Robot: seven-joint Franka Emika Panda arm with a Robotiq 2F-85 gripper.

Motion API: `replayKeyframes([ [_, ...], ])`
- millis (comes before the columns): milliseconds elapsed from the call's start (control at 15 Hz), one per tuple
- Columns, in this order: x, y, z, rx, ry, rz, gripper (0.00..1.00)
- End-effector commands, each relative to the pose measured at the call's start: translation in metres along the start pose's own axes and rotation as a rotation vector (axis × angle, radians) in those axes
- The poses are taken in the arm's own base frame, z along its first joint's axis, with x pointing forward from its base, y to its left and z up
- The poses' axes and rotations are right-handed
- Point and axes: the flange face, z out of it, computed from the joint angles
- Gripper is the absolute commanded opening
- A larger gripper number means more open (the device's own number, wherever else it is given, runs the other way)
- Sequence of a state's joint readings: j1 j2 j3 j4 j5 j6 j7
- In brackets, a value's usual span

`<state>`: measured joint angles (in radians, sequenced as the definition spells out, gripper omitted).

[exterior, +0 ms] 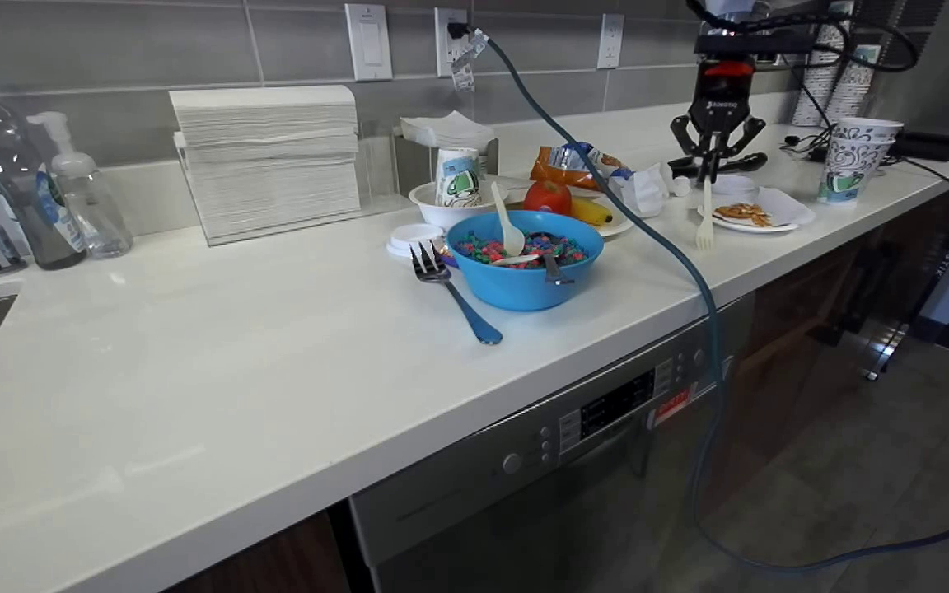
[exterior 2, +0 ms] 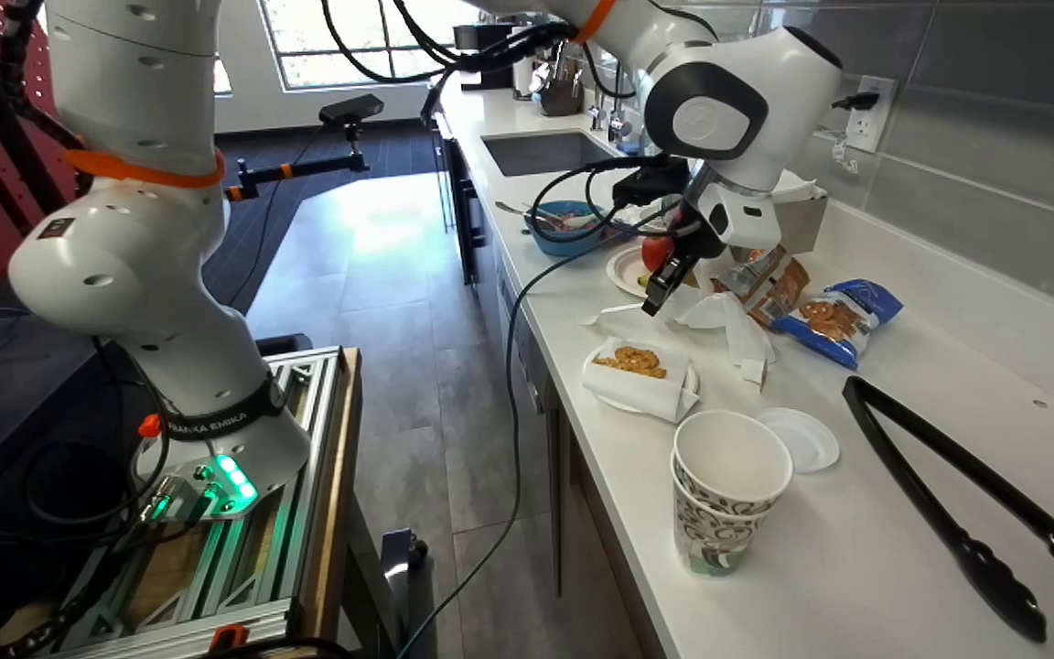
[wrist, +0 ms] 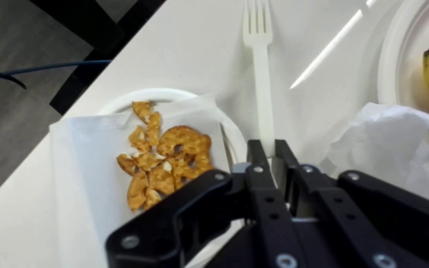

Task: Remove the plastic fork from the cup and put it on the counter

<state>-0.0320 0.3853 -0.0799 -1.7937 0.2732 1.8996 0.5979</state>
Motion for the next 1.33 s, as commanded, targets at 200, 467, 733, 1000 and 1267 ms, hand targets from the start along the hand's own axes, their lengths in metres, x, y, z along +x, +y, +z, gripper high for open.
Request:
replayKeyframes([
  [200, 0.013, -0.017, 0.012, 0.032, 0.103, -0.015, 0.03],
  [467, 0.022, -0.017, 0.014, 0.044, 0.158, -0.012, 0.03],
  [733, 0.029, -0.015, 0.017, 0.038, 0.199, -0.01, 0.03],
  [1000, 0.034, -0.013, 0.024, 0.008, 0.241, -0.018, 0.03],
  [1267, 0.034, -0.012, 0.027, -0.003, 0.256, -0.03, 0.42],
])
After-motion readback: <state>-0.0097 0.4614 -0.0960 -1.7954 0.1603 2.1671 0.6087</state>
